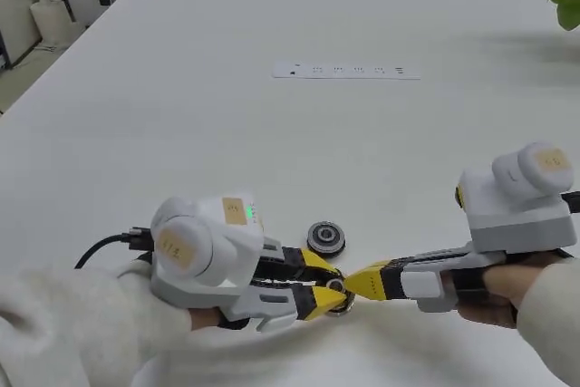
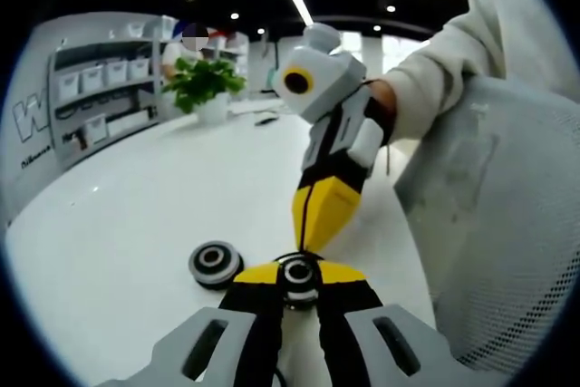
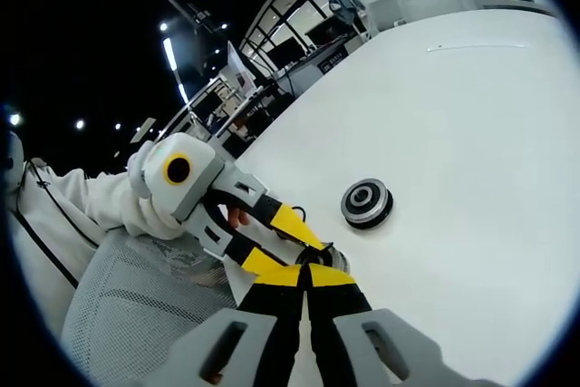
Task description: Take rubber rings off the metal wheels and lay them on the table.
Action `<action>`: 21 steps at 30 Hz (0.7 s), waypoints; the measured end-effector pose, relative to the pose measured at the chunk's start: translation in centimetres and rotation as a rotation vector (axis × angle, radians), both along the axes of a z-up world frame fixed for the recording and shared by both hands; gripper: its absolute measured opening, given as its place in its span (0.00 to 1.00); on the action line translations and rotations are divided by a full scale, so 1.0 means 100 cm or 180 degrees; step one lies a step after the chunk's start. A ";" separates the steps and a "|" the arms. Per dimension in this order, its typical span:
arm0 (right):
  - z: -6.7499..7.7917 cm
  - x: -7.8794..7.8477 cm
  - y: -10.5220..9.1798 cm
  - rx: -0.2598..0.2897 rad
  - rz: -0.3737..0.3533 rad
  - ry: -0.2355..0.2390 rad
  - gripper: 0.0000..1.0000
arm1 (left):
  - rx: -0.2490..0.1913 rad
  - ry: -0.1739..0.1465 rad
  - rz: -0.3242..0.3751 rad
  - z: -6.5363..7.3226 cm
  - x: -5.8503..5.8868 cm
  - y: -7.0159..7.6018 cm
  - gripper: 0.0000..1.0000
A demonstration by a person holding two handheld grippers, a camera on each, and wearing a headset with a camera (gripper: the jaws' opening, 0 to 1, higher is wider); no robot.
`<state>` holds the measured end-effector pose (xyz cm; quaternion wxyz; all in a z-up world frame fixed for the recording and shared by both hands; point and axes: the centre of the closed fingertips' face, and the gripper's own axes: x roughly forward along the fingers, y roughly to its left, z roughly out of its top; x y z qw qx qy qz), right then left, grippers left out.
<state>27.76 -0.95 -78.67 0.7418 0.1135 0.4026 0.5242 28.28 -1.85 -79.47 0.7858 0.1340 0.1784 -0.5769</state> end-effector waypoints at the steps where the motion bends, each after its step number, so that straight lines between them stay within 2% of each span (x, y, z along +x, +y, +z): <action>1: 0.000 0.000 0.000 -0.0002 0.0003 -0.0003 0.00 | 0.0007 -0.0012 -0.0006 0.000 0.000 0.000 0.14; 8: -0.005 0.004 -0.004 -0.0067 -0.0043 -0.0006 0.00 | 0.0023 -0.0019 0.0006 0.000 0.000 0.000 0.14; 14: -0.007 0.005 -0.006 -0.0094 -0.0063 0.0003 0.00 | 0.0068 0.0071 0.0050 0.001 0.001 -0.001 0.14; 21: -0.008 0.006 -0.006 -0.0111 -0.0061 0.0005 0.00 | 0.0188 -0.0011 0.0020 0.001 -0.001 -0.001 0.14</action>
